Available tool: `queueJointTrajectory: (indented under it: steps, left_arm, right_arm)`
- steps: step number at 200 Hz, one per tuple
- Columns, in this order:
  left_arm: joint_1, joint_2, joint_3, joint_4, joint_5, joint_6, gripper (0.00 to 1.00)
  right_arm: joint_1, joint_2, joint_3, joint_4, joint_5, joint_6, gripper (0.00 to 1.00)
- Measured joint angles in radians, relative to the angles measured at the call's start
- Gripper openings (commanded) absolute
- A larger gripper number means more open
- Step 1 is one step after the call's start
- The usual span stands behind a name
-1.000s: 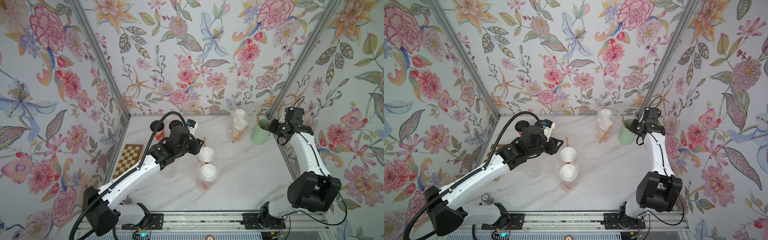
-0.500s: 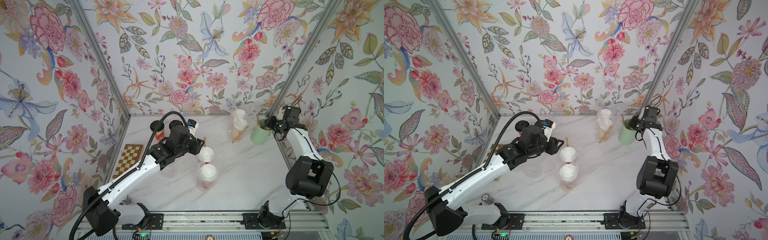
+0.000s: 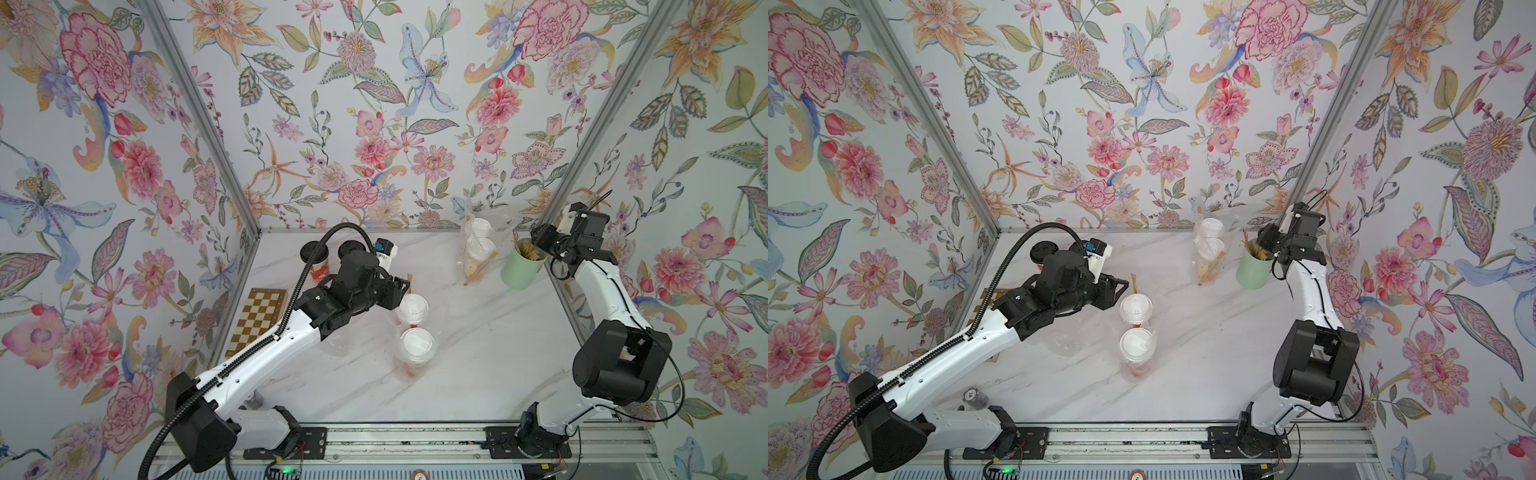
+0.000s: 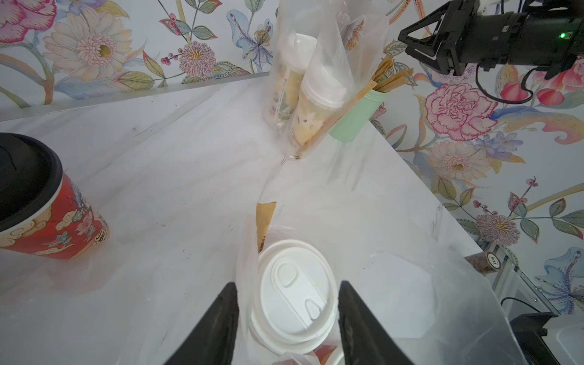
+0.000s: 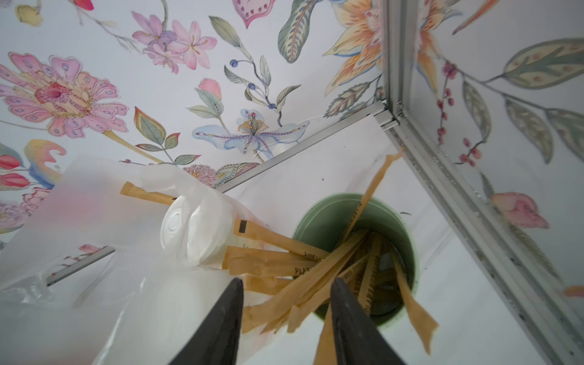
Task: Pack milk tea into plastic carrier bags
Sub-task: Pick up the straw from the container.
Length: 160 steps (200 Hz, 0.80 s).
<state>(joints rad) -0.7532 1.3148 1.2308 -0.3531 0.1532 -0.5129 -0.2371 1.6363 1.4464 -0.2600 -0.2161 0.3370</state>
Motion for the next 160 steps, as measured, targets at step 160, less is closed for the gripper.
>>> queueJointTrajectory:
  steps: [160]
  left_arm:
    - [0.0,0.01,0.0,0.0,0.004,0.009,0.53]
  right_arm:
    - [-0.027,0.292,0.283,-0.122,0.121,-0.038,0.35]
